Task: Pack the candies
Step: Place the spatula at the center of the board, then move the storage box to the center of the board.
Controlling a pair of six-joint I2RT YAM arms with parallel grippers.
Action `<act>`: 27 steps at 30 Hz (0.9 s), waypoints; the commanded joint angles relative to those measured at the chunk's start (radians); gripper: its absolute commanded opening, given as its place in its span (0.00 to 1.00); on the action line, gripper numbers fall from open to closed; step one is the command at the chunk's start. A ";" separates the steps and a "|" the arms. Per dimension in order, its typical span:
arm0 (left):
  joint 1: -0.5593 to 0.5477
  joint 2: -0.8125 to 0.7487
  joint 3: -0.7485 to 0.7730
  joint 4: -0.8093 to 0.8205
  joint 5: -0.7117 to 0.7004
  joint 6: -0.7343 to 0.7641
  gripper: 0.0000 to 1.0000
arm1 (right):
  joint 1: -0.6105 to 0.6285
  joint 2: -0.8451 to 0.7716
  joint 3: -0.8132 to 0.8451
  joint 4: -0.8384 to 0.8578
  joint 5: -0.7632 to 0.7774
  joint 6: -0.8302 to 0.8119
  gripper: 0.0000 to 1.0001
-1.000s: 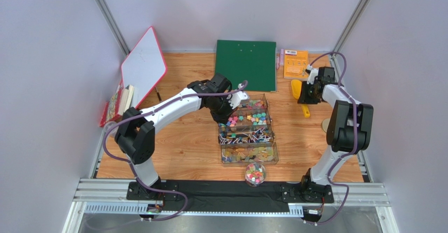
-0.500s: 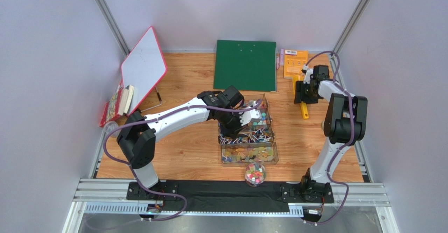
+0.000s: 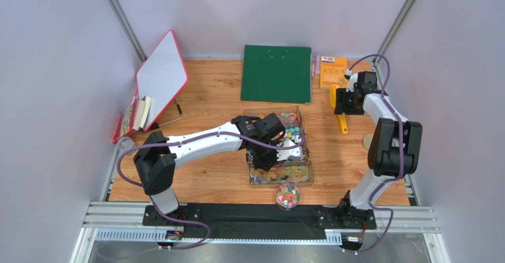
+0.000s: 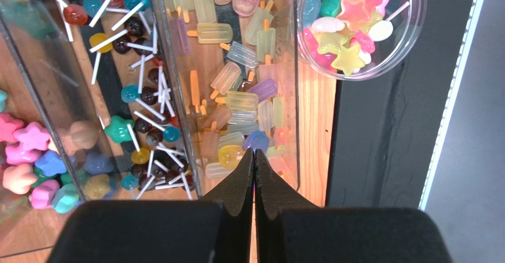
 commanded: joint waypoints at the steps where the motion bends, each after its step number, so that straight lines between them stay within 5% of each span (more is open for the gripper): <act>1: -0.009 0.031 0.010 0.007 0.009 -0.008 0.00 | 0.001 -0.140 -0.032 0.009 0.002 -0.006 0.62; 12: -0.009 0.142 0.029 0.076 -0.014 0.025 0.00 | -0.003 -0.442 -0.145 -0.002 -0.046 -0.026 0.64; 27: 0.117 0.287 0.170 0.136 -0.069 0.027 0.00 | -0.006 -0.424 -0.142 -0.002 -0.075 -0.025 0.64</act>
